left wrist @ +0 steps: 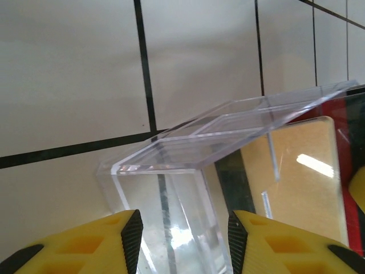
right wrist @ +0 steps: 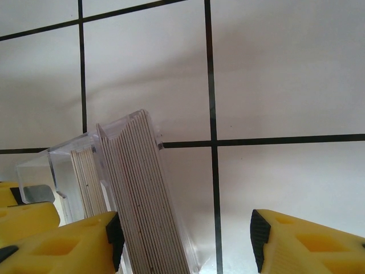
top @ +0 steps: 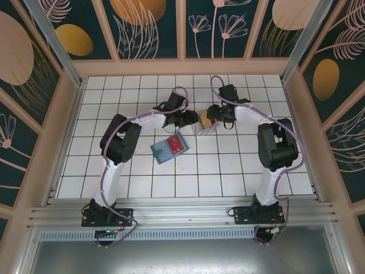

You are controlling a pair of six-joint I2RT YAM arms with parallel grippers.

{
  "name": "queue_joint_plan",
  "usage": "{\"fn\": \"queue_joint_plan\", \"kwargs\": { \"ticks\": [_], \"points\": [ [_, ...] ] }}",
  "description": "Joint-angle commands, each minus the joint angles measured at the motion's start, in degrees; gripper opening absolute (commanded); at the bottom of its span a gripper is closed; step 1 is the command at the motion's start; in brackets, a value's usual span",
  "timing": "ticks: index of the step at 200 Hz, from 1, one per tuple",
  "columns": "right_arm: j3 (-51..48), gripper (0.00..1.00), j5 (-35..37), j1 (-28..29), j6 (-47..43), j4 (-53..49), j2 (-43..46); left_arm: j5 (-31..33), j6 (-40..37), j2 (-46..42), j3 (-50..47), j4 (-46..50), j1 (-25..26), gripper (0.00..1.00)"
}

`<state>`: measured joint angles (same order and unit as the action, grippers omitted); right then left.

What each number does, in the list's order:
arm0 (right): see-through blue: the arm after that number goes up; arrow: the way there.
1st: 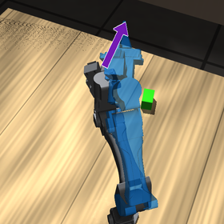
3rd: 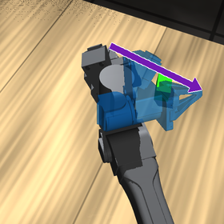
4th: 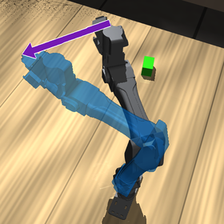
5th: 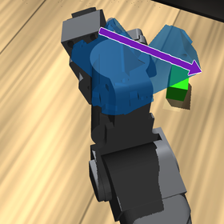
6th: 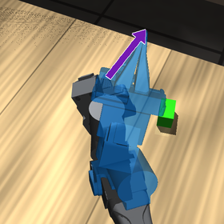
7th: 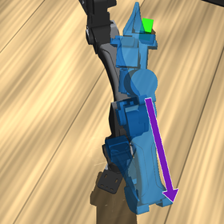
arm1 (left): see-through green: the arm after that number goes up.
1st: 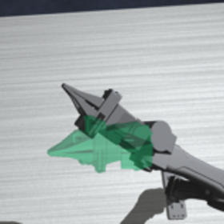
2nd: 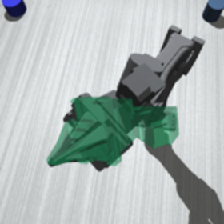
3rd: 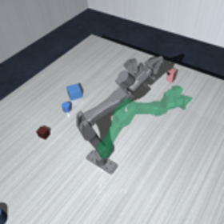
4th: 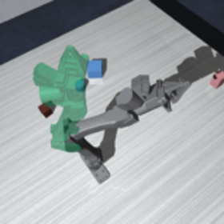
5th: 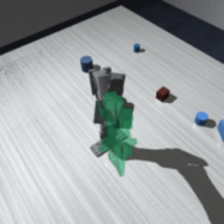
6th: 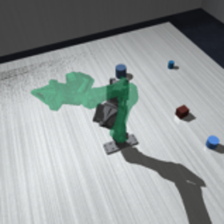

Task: Put the credit cards into the card holder
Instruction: Pick up the credit card from the storage box.

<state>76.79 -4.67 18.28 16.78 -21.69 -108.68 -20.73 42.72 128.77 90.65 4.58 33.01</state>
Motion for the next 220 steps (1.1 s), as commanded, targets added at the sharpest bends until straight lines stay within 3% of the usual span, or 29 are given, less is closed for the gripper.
{"fn": "queue_joint_plan", "kwargs": {
  "ticks": [1,124,220],
  "points": [
    [1.71,0.62,0.51,0.23,-1.36,-1.94,-1.54,0.09,0.35,1.4,-0.81,0.53,0.53,0.46],
    [3.28,0.6,3.8,-0.17,-2.42,-4.23,1.23,0.58,0.83,0.35,-5.26,-1.5,0.52,0.46],
    [3.93,0.54,3.9,-0.16,-2.9,-5.02,2.36,0.43,0.96,0.22,-5.67,-1.94,0.54,0.46]
  ]
}}
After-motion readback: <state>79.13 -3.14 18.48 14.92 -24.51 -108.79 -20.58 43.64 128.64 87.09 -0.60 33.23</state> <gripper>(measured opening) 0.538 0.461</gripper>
